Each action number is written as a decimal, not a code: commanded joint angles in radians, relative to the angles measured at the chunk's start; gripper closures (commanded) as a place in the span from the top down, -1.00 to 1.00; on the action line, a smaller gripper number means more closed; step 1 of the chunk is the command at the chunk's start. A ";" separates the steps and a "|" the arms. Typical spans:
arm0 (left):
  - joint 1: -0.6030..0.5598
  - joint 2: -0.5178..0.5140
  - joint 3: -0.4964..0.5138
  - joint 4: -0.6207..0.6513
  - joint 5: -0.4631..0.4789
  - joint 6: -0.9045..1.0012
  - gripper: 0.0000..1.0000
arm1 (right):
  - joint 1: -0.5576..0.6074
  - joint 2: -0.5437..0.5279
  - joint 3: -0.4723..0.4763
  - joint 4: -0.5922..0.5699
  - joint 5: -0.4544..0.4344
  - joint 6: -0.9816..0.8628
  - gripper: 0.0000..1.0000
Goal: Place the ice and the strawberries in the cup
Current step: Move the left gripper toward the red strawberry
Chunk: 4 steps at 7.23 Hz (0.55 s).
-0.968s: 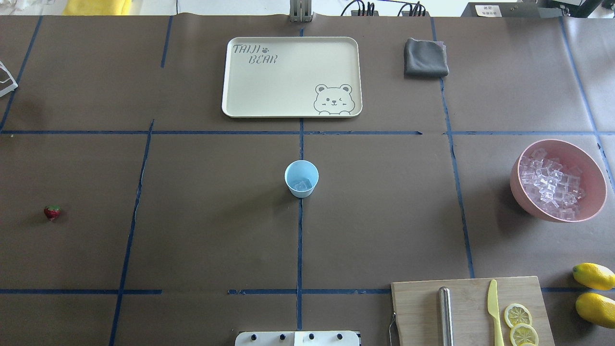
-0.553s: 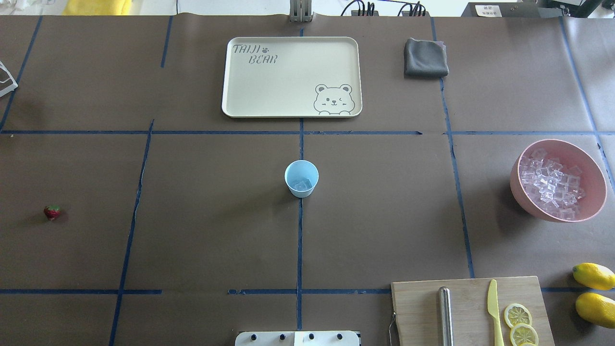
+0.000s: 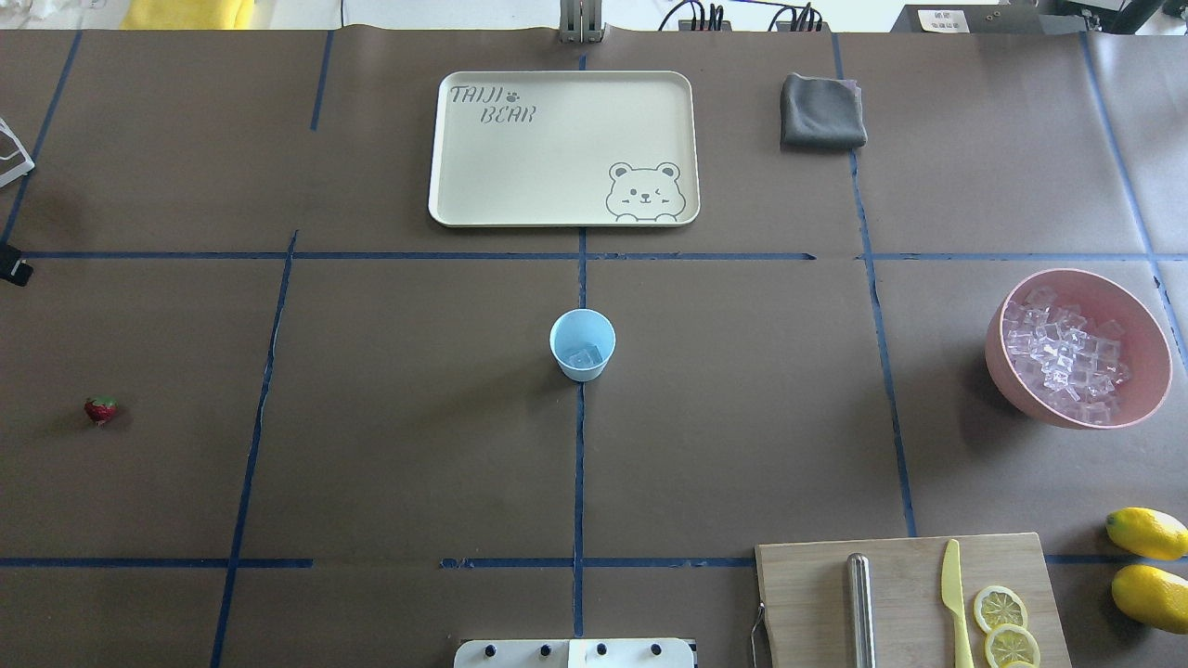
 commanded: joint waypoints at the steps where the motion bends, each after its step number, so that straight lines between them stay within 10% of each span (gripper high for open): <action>1: 0.140 0.113 0.001 -0.218 0.101 -0.195 1.00 | 0.000 -0.007 0.011 0.000 0.000 0.002 1.00; 4: 0.264 0.157 0.103 -0.457 0.196 -0.351 1.00 | 0.000 -0.007 0.011 0.000 0.000 0.002 1.00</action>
